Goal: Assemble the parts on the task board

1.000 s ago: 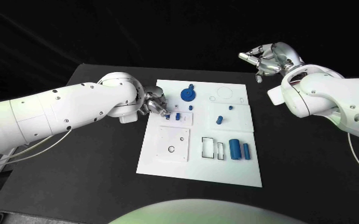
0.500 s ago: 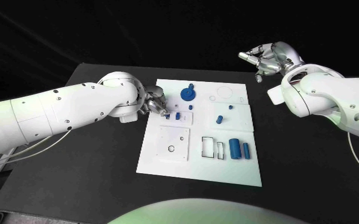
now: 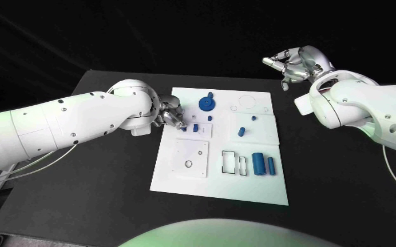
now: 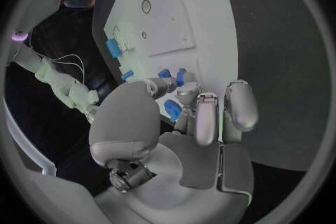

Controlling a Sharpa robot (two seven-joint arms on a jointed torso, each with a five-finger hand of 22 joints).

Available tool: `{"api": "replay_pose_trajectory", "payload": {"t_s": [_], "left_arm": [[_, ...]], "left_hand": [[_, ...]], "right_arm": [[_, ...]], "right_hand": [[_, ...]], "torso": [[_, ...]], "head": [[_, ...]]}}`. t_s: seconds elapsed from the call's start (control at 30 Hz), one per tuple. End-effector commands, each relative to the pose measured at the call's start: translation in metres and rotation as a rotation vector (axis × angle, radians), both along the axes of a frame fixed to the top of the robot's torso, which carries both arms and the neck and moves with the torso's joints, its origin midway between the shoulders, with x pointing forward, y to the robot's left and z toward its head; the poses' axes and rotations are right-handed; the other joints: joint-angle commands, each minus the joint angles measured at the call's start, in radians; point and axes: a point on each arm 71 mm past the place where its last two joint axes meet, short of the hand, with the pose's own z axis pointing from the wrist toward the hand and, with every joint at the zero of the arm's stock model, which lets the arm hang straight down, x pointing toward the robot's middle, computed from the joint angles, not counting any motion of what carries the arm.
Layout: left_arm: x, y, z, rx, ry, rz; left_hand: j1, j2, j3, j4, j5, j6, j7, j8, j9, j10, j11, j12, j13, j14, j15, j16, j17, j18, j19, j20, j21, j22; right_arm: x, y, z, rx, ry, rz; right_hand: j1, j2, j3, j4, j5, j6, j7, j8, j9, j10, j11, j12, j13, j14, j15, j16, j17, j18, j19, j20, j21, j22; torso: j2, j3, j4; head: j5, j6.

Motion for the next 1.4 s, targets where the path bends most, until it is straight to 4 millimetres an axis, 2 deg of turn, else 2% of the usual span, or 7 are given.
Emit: {"api": "replay_pose_trajectory", "payload": {"t_s": [0.03, 0.9, 1.2, 1.23, 1.27, 1.3, 1.4], "left_arm": [[-0.0018, -0.0030, -0.0011, 0.017, 0.015, -0.019], [-0.0035, -0.0053, -0.0031, 0.032, 0.030, -0.034], [-0.0010, -0.0035, -0.0021, 0.028, 0.005, -0.022], [-0.0003, -0.0035, -0.0011, 0.015, -0.009, -0.017], [0.0000, -0.0036, -0.0004, 0.006, -0.019, -0.013], [0.0003, -0.0038, 0.0004, -0.005, -0.029, -0.009], [0.0005, -0.0039, 0.0022, -0.034, -0.048, 0.003]], "left_hand": [[-0.008, -0.001, 0.196, -0.192, 0.004, 0.003, -0.003, 0.005, 0.001, 0.007, 0.002, 0.006, 0.001, 0.073, -0.009, 0.004, 0.161, -0.008, 0.005, -0.004, 0.004, 0.001], [-0.017, -0.009, 0.201, -0.199, 0.023, 0.009, -0.006, 0.007, 0.001, 0.017, 0.000, 0.012, 0.011, 0.073, -0.011, 0.004, 0.161, -0.008, 0.006, -0.006, 0.005, 0.001], [-0.030, -0.018, 0.204, -0.207, 0.060, 0.018, -0.009, 0.009, 0.002, 0.026, -0.004, 0.015, 0.017, 0.073, -0.014, 0.004, 0.161, -0.009, 0.008, -0.009, 0.008, 0.006], [-0.032, -0.019, 0.204, -0.208, 0.068, 0.019, -0.010, 0.010, 0.002, 0.028, -0.004, 0.016, 0.019, 0.073, -0.015, 0.004, 0.161, -0.009, 0.009, -0.009, 0.008, 0.008], [-0.037, -0.023, 0.204, -0.211, 0.099, 0.024, -0.012, 0.012, 0.002, 0.036, -0.006, 0.022, 0.030, 0.073, -0.016, 0.004, 0.161, -0.011, 0.015, -0.011, 0.014, 0.019], [-0.039, -0.023, 0.204, -0.212, 0.109, 0.026, -0.013, 0.012, 0.002, 0.040, -0.007, 0.026, 0.036, 0.074, -0.017, 0.004, 0.162, -0.012, 0.019, -0.011, 0.017, 0.025], [-0.040, -0.023, 0.204, -0.212, 0.113, 0.027, -0.013, 0.012, 0.002, 0.041, -0.007, 0.026, 0.037, 0.074, -0.017, 0.004, 0.162, -0.013, 0.021, -0.012, 0.019, 0.029]], "right_arm": [[-0.0002, 0.0007, -0.0002, -0.008, 0.001, 0.009], [0.0002, 0.0006, -0.0006, -0.009, 0.001, 0.010], [0.0002, 0.0008, -0.0007, -0.009, 0.001, 0.010], [0.0002, 0.0008, -0.0008, -0.009, 0.001, 0.010], [0.0002, 0.0008, -0.0008, -0.009, 0.001, 0.010], [0.0002, 0.0008, -0.0009, -0.009, 0.001, 0.010], [0.0002, 0.0005, -0.0010, -0.009, 0.002, 0.009]], "right_hand": [[-0.001, 0.009, -0.004, 0.000, -0.003, -0.006, -0.002, 0.006, -0.001, -0.003, 0.000, -0.002, -0.001, 0.018, -0.010, -0.003, 0.000, 0.016, 0.007, 0.002, -0.004, 0.001], [-0.002, 0.012, -0.010, 0.000, -0.002, -0.006, -0.003, 0.009, -0.002, -0.001, 0.000, 0.000, 0.001, 0.018, -0.010, -0.003, 0.002, 0.016, 0.009, 0.002, -0.004, 0.003], [-0.002, 0.012, -0.010, 0.000, -0.002, -0.006, -0.003, 0.009, -0.002, -0.001, 0.000, 0.000, 0.001, 0.018, -0.010, -0.003, 0.002, 0.016, 0.009, 0.002, -0.004, 0.003], [-0.002, 0.012, -0.010, 0.000, -0.002, -0.006, -0.003, 0.009, -0.002, -0.001, 0.000, 0.000, 0.001, 0.018, -0.010, -0.003, 0.002, 0.016, 0.009, 0.002, -0.004, 0.003], [-0.002, 0.012, -0.010, 0.000, -0.002, -0.006, -0.003, 0.009, -0.002, -0.001, 0.000, 0.000, 0.001, 0.018, -0.010, -0.003, 0.002, 0.016, 0.009, 0.002, -0.004, 0.003], [-0.002, 0.012, -0.010, 0.000, -0.002, -0.006, -0.003, 0.009, -0.002, -0.001, 0.000, 0.000, 0.001, 0.018, -0.010, -0.003, 0.002, 0.016, 0.009, 0.002, -0.004, 0.003], [-0.002, 0.012, -0.010, 0.000, -0.002, -0.006, -0.003, 0.009, -0.002, -0.001, 0.000, 0.000, 0.001, 0.018, -0.010, -0.003, 0.002, 0.016, 0.009, 0.002, -0.004, 0.003]], "torso": [[0.000, 0.0005, 0.0001], [0.000, -0.0001, 0.0005], [0.000, 0.0002, 0.0004], [0.000, 0.0000, 0.0004], [0.000, 0.0000, 0.0003], [0.000, 0.0001, 0.0001], [0.001, 0.0002, 0.0001]], "head": [[0.000, -0.001], [0.001, -0.005], [0.002, -0.006], [0.003, -0.006], [0.003, -0.006], [0.003, -0.006], [0.003, -0.006]]}}
